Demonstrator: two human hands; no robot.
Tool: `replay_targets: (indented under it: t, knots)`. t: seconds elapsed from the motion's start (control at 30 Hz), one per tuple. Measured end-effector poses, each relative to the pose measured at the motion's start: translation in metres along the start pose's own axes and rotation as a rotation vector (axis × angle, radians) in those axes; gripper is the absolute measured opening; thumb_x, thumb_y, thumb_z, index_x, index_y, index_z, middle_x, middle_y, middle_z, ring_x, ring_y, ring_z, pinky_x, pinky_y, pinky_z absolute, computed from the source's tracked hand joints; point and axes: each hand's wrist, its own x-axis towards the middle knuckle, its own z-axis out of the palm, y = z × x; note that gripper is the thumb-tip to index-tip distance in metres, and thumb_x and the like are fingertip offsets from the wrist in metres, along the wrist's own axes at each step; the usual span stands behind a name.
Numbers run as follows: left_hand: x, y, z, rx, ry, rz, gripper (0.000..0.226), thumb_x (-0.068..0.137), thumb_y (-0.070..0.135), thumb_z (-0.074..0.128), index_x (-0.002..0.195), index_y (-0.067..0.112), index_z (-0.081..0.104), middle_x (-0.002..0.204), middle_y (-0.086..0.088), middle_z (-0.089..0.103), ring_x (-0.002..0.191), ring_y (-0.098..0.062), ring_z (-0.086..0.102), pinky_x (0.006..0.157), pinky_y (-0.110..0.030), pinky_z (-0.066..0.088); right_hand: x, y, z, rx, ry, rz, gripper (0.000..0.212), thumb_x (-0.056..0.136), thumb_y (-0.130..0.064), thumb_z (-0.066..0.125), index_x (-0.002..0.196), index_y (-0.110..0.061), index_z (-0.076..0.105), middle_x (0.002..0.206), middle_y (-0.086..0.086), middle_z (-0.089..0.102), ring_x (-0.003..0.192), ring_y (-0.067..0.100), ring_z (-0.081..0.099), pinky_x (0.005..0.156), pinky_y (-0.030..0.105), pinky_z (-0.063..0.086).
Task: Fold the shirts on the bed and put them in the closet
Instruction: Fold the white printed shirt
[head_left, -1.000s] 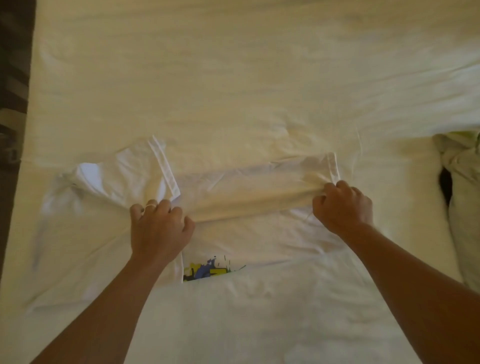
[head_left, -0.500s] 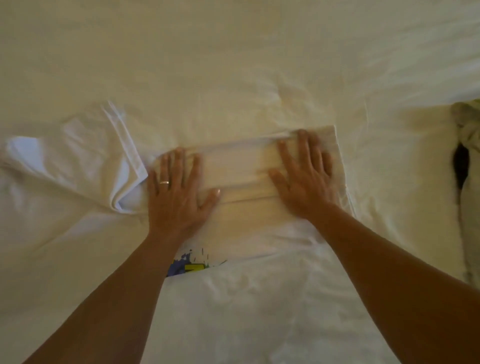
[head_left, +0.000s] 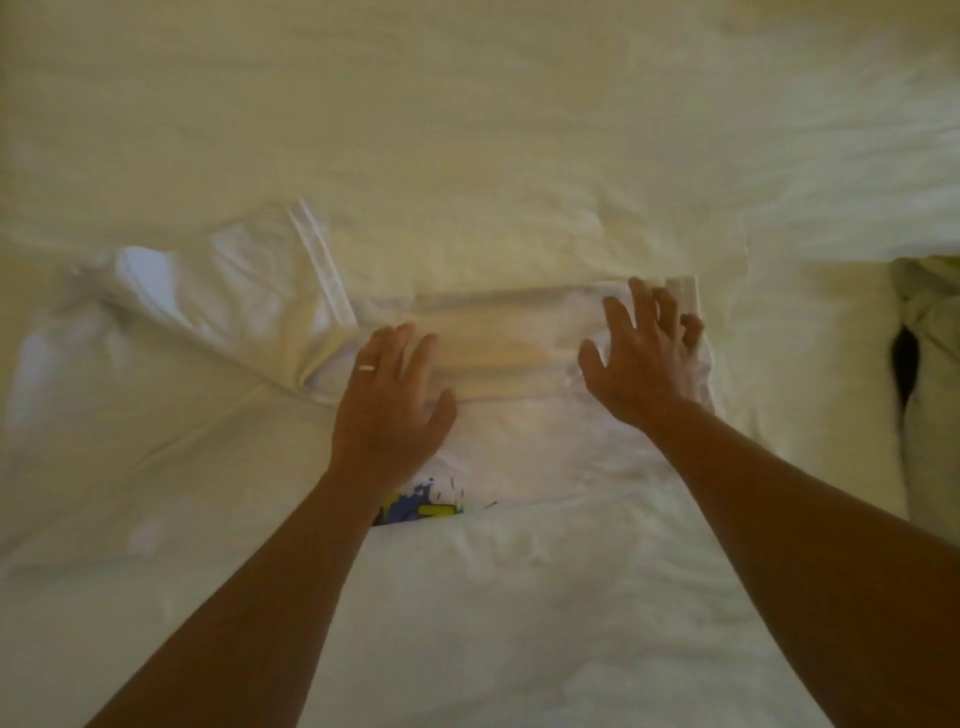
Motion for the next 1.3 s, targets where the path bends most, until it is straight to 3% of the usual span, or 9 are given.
replay_targets:
  t: [0.17, 0.37, 0.7, 0.8, 0.9, 1.0, 1.13, 1.23, 1.3]
  knots:
    - [-0.051, -0.04, -0.04, 0.044, 0.113, -0.094, 0.042, 0.085, 0.025, 0.064, 0.12, 0.003, 0.065, 0.127, -0.018, 0.063, 0.121, -0.038, 0.054, 0.102, -0.051, 0.047, -0.001, -0.1, -0.016, 0.221, -0.028, -0.105, 0.04, 0.096, -0.032, 0.051, 0.128, -0.012, 0.061, 0.135, 0.009, 0.057, 0.125, 0.031, 0.047, 0.102, 0.045, 0.037]
    - [-0.113, -0.133, -0.069, 0.214, -0.055, -0.277, 0.06, 0.091, 0.044, 0.052, 0.141, 0.011, 0.053, 0.148, -0.018, 0.05, 0.135, -0.042, 0.046, 0.108, -0.058, 0.039, 0.015, -0.237, -0.019, 0.421, -0.105, -0.129, 0.04, 0.097, -0.032, 0.052, 0.132, -0.014, 0.058, 0.133, 0.009, 0.056, 0.122, 0.03, 0.051, 0.1, 0.043, 0.044]
    - [-0.145, -0.181, -0.053, 0.199, -0.086, -0.291, 0.075, 0.097, 0.06, 0.038, 0.16, 0.019, 0.03, 0.169, -0.013, 0.017, 0.155, -0.037, 0.017, 0.12, -0.058, 0.019, 0.071, -0.339, -0.016, 0.464, -0.091, 0.275, 0.051, 0.089, -0.034, 0.06, 0.134, -0.013, 0.046, 0.135, 0.01, 0.05, 0.127, 0.033, 0.044, 0.102, 0.045, 0.036]
    - [-0.145, -0.185, -0.047, 0.161, -0.09, -0.307, 0.078, 0.096, 0.062, 0.041, 0.161, 0.022, 0.027, 0.169, -0.011, 0.015, 0.156, -0.034, 0.014, 0.121, -0.056, 0.017, 0.083, -0.342, -0.017, 0.534, -0.116, 0.346, 0.045, 0.083, -0.027, 0.067, 0.123, -0.013, 0.053, 0.12, 0.009, 0.061, 0.115, 0.033, 0.058, 0.097, 0.042, 0.047]
    - [-0.147, -0.187, -0.047, 0.116, -0.117, -0.31, 0.081, 0.094, 0.064, 0.043, 0.161, 0.023, 0.027, 0.17, -0.009, 0.014, 0.157, -0.033, 0.012, 0.121, -0.055, 0.015, 0.08, -0.346, -0.023, 0.555, -0.074, 0.214, 0.009, 0.081, -0.014, 0.062, 0.085, -0.011, 0.054, 0.082, 0.004, 0.057, 0.085, 0.034, 0.057, 0.067, 0.032, 0.041]
    - [-0.142, -0.186, -0.061, 0.019, -0.223, -0.336, 0.083, 0.088, 0.062, 0.045, 0.161, 0.028, 0.024, 0.171, -0.004, 0.006, 0.158, -0.029, 0.003, 0.12, -0.053, 0.008, 0.057, -0.361, -0.034, 0.519, 0.061, -0.018, 0.014, 0.083, -0.01, 0.057, 0.084, -0.011, 0.042, 0.083, 0.006, 0.049, 0.078, 0.027, 0.042, 0.066, 0.03, 0.027]
    - [-0.125, -0.179, -0.097, -0.372, -0.045, -0.593, 0.057, 0.086, 0.048, 0.04, 0.138, 0.03, 0.055, 0.146, 0.003, 0.05, 0.135, -0.016, 0.04, 0.109, -0.044, 0.024, -0.007, -0.379, -0.044, 0.562, 0.246, -0.349, 0.012, 0.082, -0.007, 0.06, 0.091, -0.009, 0.052, 0.084, 0.01, 0.056, 0.07, 0.034, 0.051, 0.06, 0.032, 0.034]
    - [-0.106, -0.19, -0.134, -1.22, 0.303, -1.109, 0.022, 0.1, 0.032, 0.049, 0.099, 0.022, 0.068, 0.098, 0.0, 0.07, 0.087, -0.01, 0.065, 0.082, -0.038, 0.045, -0.068, -0.38, -0.038, 0.477, 0.285, -0.587, 0.015, 0.077, -0.008, 0.064, 0.092, -0.008, 0.061, 0.084, 0.01, 0.06, 0.067, 0.034, 0.058, 0.055, 0.035, 0.044]
    - [-0.107, -0.203, -0.152, -1.676, 0.151, -1.404, 0.042, 0.103, 0.048, 0.044, 0.098, 0.014, 0.068, 0.097, -0.013, 0.072, 0.088, -0.027, 0.066, 0.08, -0.039, 0.047, -0.11, -0.374, -0.024, 0.397, 0.193, -0.742, 0.016, 0.08, -0.02, 0.065, 0.095, -0.014, 0.065, 0.086, 0.006, 0.063, 0.073, 0.032, 0.062, 0.066, 0.039, 0.048]
